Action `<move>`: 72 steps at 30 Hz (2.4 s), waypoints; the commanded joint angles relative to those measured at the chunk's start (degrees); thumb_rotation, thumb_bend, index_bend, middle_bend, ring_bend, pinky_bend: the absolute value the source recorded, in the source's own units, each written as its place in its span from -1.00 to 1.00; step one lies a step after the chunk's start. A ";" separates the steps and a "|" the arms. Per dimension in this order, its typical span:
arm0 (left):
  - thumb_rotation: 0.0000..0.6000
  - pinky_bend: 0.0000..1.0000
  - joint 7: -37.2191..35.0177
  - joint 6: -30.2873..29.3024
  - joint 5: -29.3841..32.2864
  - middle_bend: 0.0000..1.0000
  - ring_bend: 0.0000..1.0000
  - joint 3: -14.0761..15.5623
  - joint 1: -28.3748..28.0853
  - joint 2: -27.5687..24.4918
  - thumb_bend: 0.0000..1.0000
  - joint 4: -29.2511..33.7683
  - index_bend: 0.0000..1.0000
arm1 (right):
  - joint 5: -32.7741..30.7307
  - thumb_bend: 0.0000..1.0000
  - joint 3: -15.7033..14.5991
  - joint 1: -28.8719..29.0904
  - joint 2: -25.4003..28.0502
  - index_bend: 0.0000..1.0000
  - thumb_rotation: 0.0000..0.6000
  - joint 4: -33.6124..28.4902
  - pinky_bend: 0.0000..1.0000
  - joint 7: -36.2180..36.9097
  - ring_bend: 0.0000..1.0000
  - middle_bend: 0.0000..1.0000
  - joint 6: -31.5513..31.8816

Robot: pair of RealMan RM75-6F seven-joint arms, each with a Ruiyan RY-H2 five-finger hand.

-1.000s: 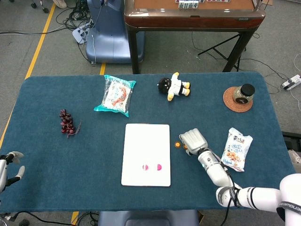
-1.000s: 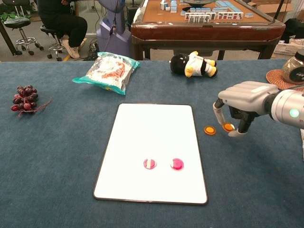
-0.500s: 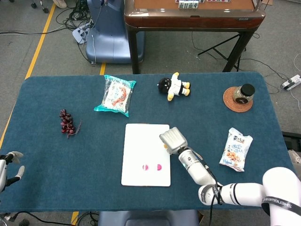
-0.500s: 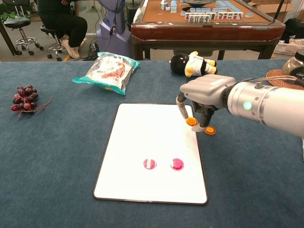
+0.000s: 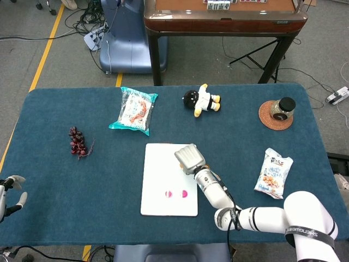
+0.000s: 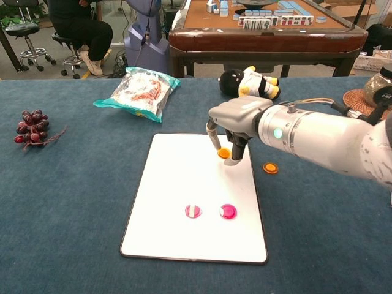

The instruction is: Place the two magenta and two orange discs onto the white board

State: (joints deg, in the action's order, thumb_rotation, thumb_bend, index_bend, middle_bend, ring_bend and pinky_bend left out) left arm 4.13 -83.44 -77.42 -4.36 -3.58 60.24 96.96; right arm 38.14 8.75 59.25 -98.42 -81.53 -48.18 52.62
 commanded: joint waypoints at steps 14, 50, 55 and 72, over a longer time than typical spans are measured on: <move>1.00 0.25 -0.06 0.09 0.13 0.13 -0.14 0.02 0.05 -0.01 -0.24 -0.07 -0.03 | 0.63 -0.71 -0.29 0.15 -0.38 -0.41 1.00 2.29 1.00 1.85 1.00 1.00 0.22; 1.00 0.25 0.85 0.89 0.33 0.13 -0.14 0.19 -0.37 0.66 -0.24 -0.49 -0.03 | 5.59 -0.65 -8.07 -8.58 10.32 -0.32 1.00 -4.76 1.00 6.93 1.00 1.00 1.47; 1.00 0.25 0.91 0.91 0.34 0.13 -0.14 0.20 -0.39 0.71 -0.24 -0.50 -0.03 | 5.72 -0.68 -7.81 -8.63 9.73 -0.32 1.00 -4.00 1.00 7.11 1.00 1.00 0.93; 1.00 0.25 0.70 0.79 0.07 0.13 -0.14 0.29 -0.34 0.56 -0.24 -0.29 -0.03 | 4.93 -0.56 -6.87 -8.16 6.98 -0.26 1.00 -1.03 1.00 6.69 1.00 1.00 -0.58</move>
State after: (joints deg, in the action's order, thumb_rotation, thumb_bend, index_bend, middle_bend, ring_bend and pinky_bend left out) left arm 4.82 -82.65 -77.35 -4.06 -3.92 60.80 96.67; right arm 43.13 1.82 51.05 -91.37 -82.64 -41.47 52.10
